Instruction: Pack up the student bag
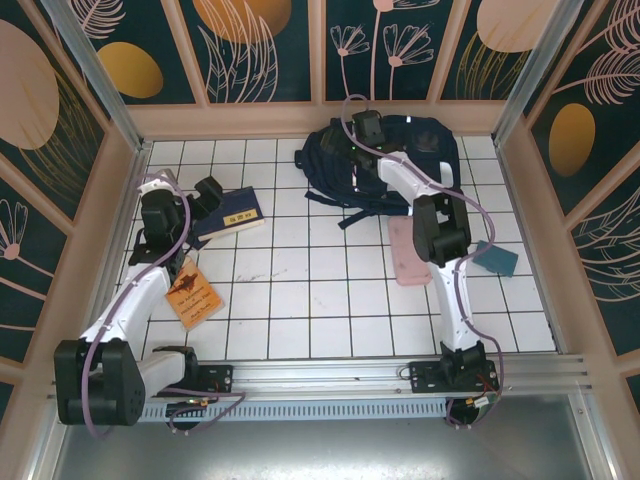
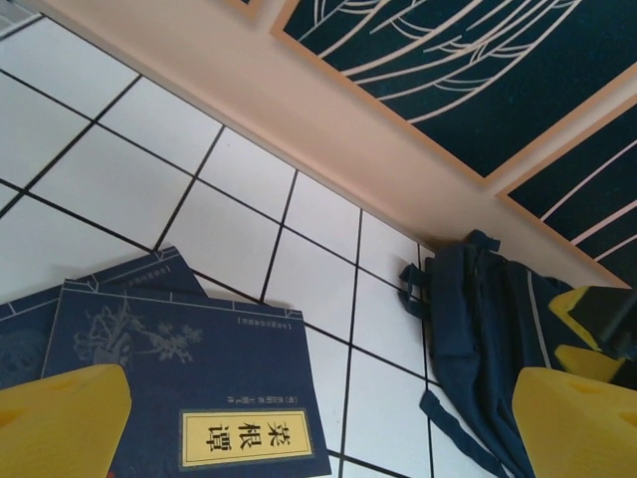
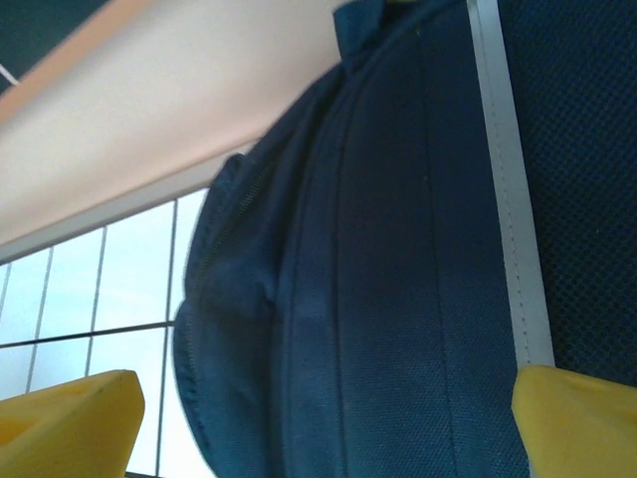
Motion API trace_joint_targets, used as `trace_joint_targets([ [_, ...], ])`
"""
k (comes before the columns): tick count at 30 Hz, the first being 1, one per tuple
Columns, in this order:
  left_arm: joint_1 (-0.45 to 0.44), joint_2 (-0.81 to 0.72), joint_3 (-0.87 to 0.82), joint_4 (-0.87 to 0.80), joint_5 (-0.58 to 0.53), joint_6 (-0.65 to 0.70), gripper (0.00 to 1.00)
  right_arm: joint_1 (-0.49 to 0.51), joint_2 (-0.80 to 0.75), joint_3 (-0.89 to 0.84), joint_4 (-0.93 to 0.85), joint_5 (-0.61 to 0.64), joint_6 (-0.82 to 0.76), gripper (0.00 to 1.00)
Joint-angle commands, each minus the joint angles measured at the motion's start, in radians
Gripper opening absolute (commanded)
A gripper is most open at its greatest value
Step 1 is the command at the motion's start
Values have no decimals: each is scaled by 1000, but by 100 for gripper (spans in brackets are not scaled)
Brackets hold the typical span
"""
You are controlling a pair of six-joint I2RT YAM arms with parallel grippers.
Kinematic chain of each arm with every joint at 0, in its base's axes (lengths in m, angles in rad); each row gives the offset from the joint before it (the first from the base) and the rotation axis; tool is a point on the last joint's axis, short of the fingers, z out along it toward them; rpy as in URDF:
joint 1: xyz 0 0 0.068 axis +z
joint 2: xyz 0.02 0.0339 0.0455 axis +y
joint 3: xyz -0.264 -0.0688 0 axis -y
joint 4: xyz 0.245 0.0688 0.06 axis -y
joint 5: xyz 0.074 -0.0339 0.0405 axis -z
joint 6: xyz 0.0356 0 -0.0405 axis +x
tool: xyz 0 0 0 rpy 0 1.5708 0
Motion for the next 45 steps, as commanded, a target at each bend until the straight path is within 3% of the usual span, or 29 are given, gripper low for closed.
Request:
trace_joint_targets([
  [1, 5, 20, 40, -9, 49, -15, 98, 10, 38, 44, -83, -5, -16, 96],
  [8, 4, 50, 51, -27, 78, -14, 98, 59, 45, -53, -156, -106, -140, 94],
  [11, 3, 67, 58, -33, 93, -14, 99, 103, -7, -180, -153, -108, -221, 93],
  [20, -46, 121, 85, -53, 118, 4, 99, 216, -376, -774, -33, -238, -381, 93],
  [23, -89, 157, 111, -53, 113, 15, 99, 219, -516, -882, -11, -204, -368, 93],
  [29, -185, 276, 204, -49, 125, 17, 98, 151, -728, -906, -22, 8, -172, 94],
  [33, -253, 353, 265, -51, 136, 23, 97, 38, -808, -963, -51, 117, -13, 94],
  [37, -335, 462, 369, -92, 197, 66, 89, -63, -845, -1030, -38, 144, 53, 94],
  [45, -479, 756, 620, -184, 156, 37, 67, -179, -771, -996, -35, 151, 107, 94],
])
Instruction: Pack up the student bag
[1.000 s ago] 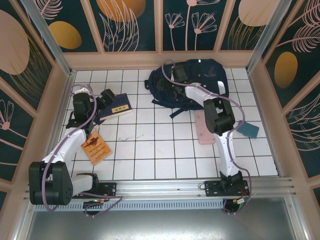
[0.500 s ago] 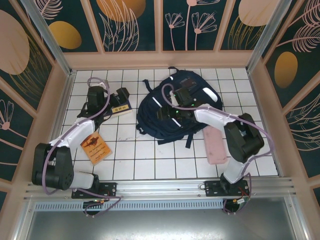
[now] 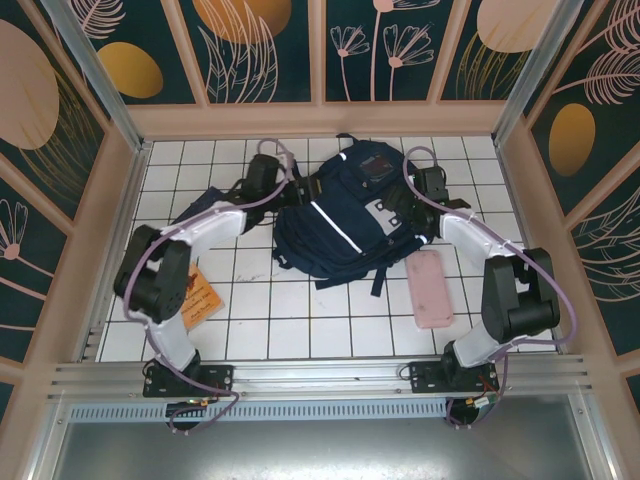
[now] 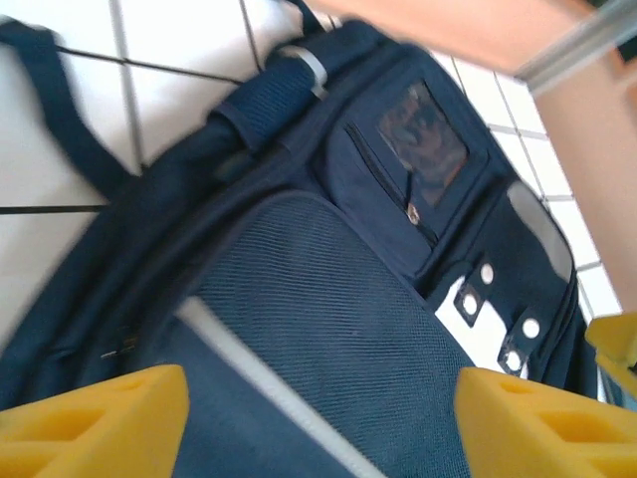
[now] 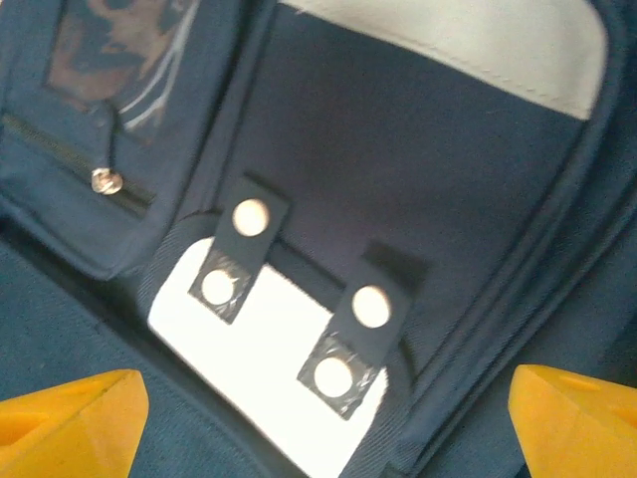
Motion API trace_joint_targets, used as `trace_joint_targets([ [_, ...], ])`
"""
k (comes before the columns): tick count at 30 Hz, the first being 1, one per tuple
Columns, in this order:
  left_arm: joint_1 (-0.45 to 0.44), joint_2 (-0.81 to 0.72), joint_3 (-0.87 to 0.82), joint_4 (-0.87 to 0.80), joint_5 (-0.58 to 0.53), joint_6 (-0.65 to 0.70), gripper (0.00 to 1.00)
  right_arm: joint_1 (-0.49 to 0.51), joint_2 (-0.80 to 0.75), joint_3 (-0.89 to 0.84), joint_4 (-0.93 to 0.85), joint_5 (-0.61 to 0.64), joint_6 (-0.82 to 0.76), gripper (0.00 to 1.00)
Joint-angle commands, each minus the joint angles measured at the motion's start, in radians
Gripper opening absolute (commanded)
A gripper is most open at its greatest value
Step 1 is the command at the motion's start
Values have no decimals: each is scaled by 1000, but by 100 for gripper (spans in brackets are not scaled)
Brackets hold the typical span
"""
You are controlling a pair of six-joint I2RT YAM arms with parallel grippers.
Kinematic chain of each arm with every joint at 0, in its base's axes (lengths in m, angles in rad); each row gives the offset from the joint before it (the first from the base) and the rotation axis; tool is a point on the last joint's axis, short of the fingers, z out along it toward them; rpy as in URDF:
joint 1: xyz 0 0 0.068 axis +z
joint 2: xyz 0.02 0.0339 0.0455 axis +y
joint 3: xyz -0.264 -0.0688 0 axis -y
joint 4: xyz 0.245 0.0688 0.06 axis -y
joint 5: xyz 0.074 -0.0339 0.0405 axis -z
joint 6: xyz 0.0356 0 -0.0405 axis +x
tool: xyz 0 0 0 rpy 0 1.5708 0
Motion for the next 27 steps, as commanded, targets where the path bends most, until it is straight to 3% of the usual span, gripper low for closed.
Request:
trace_joint_targets([
  [1, -34, 103, 99, -78, -6, -17, 65, -34, 46, 27, -6, 26, 58, 94],
  [5, -46, 225, 214, -149, 25, -36, 56, -66, 97, 41, 22, -32, 60, 94],
  [9, -47, 292, 264, -281, -25, -7, 56, -84, 173, 77, 34, -87, 35, 94],
  [20, -47, 115, -101, -282, -69, -19, 51, -89, 405, 269, 136, -332, -82, 92],
  [24, -49, 38, -208, -252, -43, -53, 47, -89, 432, 328, 173, -461, -123, 91],
  [27, -52, -15, -197, -268, -49, -42, 48, -95, 388, 369, 132, -481, -161, 91],
])
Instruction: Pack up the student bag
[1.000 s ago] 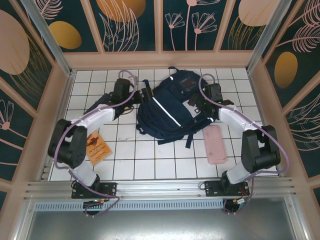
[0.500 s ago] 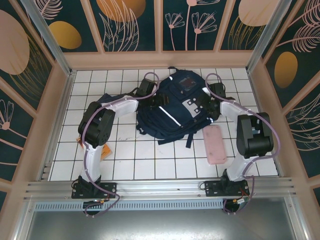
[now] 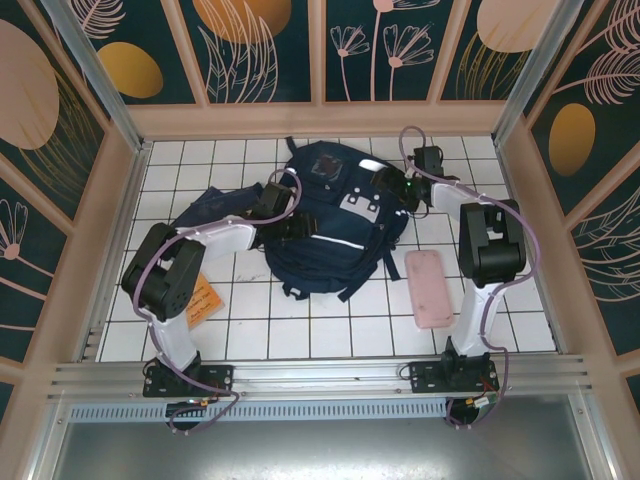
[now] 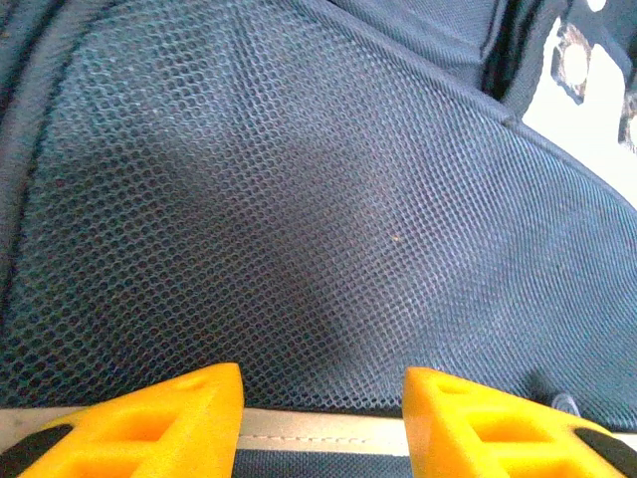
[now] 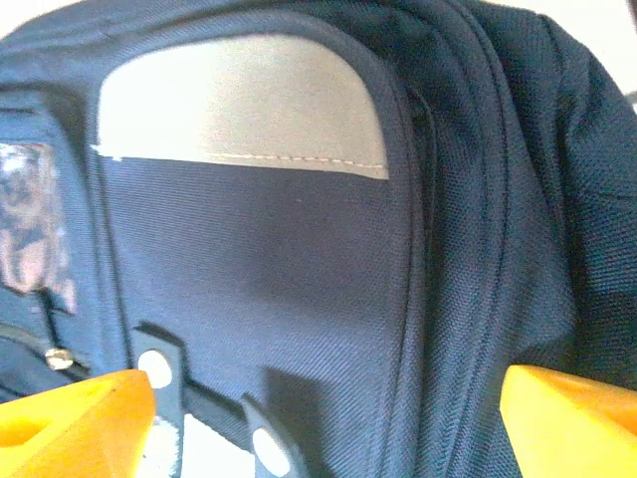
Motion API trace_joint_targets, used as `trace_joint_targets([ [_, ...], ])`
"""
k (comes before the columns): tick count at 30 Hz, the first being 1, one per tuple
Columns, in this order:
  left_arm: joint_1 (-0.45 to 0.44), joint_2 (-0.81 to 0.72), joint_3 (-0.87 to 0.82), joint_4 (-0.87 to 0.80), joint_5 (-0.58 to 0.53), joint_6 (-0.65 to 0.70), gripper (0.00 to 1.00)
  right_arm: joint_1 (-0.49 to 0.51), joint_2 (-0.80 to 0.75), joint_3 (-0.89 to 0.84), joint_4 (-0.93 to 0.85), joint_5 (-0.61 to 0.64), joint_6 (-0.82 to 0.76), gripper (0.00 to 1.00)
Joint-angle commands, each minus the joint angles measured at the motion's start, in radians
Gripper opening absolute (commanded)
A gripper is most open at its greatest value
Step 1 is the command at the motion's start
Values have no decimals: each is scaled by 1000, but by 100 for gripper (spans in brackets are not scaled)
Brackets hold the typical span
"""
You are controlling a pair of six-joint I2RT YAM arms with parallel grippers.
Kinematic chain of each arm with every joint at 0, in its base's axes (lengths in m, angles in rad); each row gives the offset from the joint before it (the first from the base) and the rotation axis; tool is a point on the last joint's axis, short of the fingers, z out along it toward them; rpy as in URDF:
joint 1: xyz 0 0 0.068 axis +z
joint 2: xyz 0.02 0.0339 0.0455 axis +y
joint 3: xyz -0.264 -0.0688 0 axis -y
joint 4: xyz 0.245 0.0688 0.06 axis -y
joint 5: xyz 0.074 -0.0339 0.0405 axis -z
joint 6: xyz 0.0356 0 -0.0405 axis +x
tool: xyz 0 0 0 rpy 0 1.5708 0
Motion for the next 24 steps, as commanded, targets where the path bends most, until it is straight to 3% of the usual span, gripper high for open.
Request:
trace_joint_targets([
  [1, -3, -31, -14, -154, -19, -8, 48, -11, -52, 57, -14, -80, -68, 91],
  [4, -34, -76, 59, -205, -61, 30, 49, -33, -170, 21, -51, -41, -67, 92],
  [10, -168, -68, 227, -329, -248, 75, 53, -88, -430, -223, -44, 7, -27, 94],
  [19, -414, 197, 580, -543, -465, 107, 51, -188, -631, -462, -20, 34, 51, 97],
  [24, -444, 343, 740, -610, -502, 117, 47, -222, -631, -492, -20, 7, 52, 97],
])
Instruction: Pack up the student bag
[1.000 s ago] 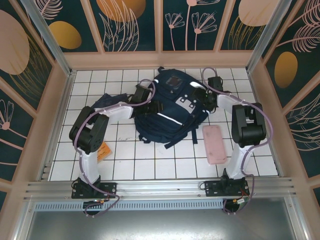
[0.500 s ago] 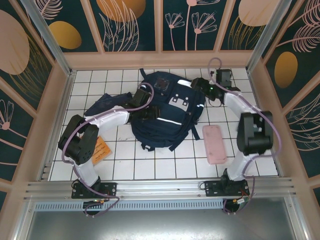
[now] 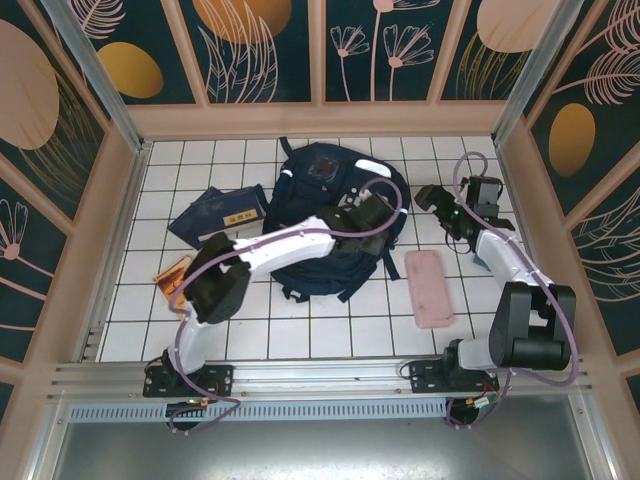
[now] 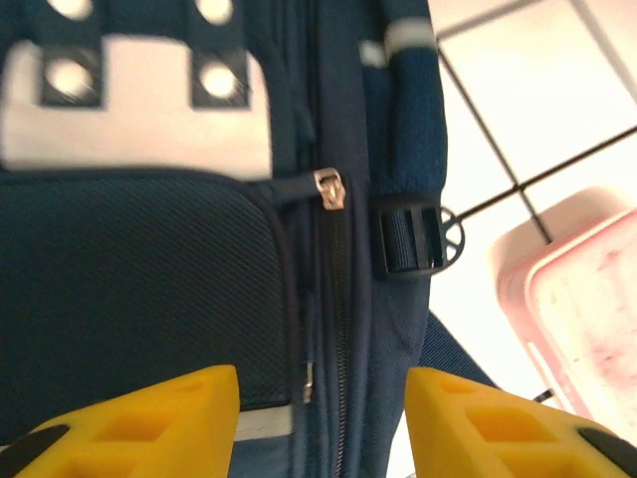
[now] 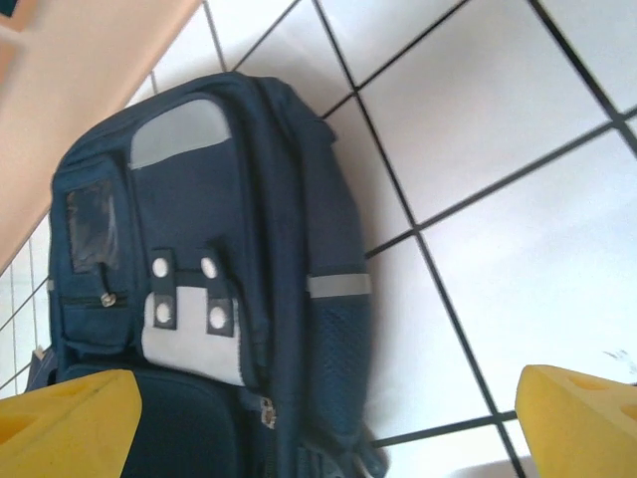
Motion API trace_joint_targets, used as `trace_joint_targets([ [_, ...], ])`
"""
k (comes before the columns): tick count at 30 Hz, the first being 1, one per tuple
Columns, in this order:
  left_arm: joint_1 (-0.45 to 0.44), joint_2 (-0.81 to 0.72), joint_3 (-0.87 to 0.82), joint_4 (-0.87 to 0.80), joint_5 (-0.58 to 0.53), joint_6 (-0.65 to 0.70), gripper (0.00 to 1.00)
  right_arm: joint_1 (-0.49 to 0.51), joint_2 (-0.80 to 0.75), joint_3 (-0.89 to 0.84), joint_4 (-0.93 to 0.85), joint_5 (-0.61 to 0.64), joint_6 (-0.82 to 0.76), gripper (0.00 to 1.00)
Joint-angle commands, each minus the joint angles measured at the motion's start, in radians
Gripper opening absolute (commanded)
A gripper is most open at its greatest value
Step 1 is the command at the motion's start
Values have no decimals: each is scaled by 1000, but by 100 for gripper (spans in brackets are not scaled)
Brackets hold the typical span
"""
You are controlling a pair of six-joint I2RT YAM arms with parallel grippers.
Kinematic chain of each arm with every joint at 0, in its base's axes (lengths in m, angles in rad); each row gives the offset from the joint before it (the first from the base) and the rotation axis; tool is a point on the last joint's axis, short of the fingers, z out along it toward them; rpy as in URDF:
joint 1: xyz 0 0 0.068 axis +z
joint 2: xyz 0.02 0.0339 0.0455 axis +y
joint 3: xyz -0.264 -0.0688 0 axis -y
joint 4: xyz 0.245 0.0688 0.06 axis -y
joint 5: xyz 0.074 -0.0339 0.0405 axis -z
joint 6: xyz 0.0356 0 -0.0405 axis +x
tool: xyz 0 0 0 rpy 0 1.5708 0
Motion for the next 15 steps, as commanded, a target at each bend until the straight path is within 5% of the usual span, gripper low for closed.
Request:
trace_joint_targets([
  [1, 12, 84, 104, -131, -91, 21, 46, -16, -30, -18, 7, -15, 15, 97],
  [9, 12, 267, 327, -243, -217, 42, 42, -33, -29, -42, 18, -39, 10, 97],
  [15, 12, 333, 398, -251, -200, 63, 40, -33, -17, -52, 26, -53, 10, 97],
])
